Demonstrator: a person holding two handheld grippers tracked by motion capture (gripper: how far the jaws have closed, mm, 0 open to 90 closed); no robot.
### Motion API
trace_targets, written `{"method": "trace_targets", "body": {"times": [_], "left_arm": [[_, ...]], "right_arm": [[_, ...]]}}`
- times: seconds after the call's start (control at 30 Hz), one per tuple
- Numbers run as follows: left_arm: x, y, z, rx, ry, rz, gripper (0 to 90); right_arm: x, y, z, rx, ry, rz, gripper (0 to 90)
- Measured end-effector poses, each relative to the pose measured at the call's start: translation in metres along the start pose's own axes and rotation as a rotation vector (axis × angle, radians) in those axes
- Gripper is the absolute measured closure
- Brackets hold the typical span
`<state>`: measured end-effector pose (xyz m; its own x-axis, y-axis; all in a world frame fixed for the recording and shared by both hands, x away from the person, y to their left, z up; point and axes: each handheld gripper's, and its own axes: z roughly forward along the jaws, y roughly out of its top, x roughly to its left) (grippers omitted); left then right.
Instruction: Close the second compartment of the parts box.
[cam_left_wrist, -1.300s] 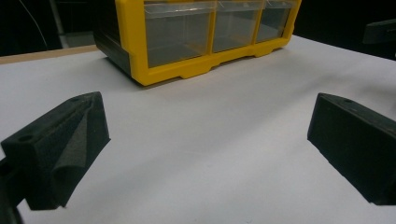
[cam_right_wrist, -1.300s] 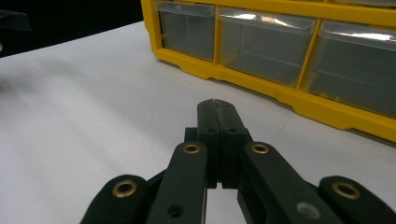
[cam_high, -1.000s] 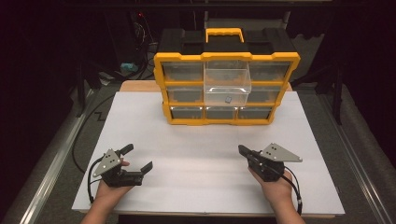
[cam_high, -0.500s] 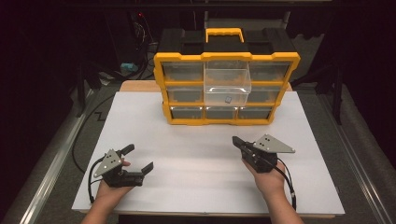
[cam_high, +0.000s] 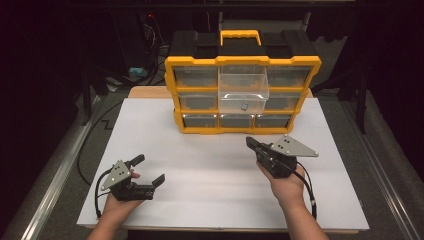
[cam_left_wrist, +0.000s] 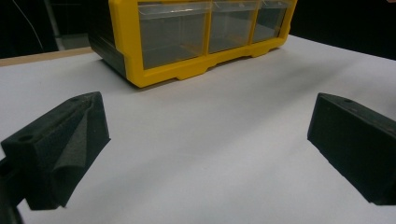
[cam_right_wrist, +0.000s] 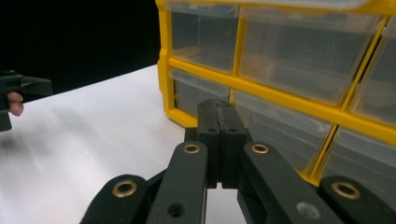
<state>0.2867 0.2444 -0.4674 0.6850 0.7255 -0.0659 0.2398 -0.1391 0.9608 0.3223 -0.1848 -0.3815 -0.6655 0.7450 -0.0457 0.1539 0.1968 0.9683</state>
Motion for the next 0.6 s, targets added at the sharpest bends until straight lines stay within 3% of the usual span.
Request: {"method": "trace_targets", "body": {"times": [0.6], "left_arm": [[-0.001, 0.0, -0.001, -0.001, -0.006, 0.007, 0.3]], "right_arm": [[0.004, 0.037, 0.005, -0.048, -0.009, -0.046, 90.0]]}}
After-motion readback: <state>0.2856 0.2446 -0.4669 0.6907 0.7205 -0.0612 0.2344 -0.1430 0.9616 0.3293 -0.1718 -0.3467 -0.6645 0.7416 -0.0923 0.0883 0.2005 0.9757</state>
